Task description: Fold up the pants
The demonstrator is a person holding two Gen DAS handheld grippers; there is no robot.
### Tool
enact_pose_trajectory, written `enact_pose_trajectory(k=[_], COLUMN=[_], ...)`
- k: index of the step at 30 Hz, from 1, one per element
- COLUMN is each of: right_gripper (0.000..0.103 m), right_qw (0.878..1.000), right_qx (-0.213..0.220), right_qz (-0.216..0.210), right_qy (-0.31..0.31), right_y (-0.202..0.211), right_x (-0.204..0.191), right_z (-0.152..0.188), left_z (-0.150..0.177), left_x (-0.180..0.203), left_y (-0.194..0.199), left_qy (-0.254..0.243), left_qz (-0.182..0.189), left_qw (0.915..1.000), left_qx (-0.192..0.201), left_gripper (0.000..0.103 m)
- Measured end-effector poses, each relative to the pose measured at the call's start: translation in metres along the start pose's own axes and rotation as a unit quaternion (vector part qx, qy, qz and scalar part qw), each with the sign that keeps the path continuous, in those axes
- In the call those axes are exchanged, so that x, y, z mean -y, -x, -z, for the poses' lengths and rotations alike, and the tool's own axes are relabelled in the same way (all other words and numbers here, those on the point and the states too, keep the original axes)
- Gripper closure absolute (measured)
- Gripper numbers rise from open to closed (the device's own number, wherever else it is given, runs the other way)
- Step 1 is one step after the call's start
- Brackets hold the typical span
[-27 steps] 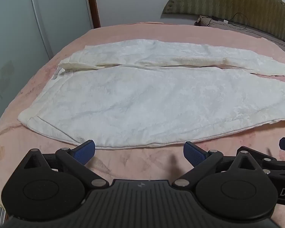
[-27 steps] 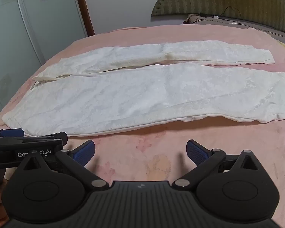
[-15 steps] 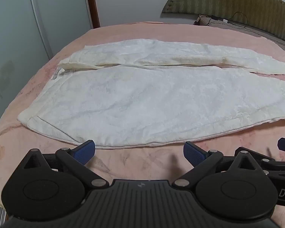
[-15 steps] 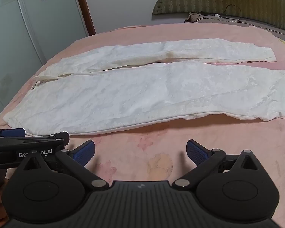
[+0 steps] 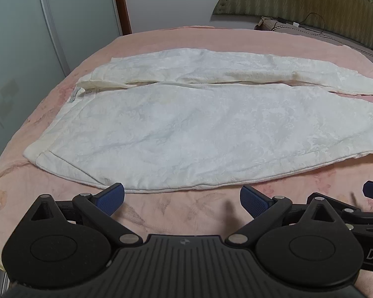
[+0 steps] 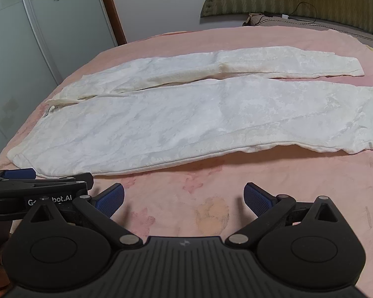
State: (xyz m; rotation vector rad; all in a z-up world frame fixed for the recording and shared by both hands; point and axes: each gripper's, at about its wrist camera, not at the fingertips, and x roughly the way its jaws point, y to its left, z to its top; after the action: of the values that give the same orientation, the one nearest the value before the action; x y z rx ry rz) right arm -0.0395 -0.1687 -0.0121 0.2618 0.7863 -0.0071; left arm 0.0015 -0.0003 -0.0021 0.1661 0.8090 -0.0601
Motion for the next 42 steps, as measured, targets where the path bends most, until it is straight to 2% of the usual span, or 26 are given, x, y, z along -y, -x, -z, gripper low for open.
enact_pose_trajectory(k=[42], right_gripper=[0.000], right_qw=[1.000], right_qx=[-0.005], right_qz=[-0.013], right_qy=[-0.008], right_y=[-0.0027], right_x=[0.0003], right_z=[0.0029], left_z=[0.0016], left_x=[-0.0006], left_y=[-0.0046], left_qy=[0.001], left_qz=[0.000], left_qw=[1.0000], left_qx=[-0.007], left_gripper=[0.002])
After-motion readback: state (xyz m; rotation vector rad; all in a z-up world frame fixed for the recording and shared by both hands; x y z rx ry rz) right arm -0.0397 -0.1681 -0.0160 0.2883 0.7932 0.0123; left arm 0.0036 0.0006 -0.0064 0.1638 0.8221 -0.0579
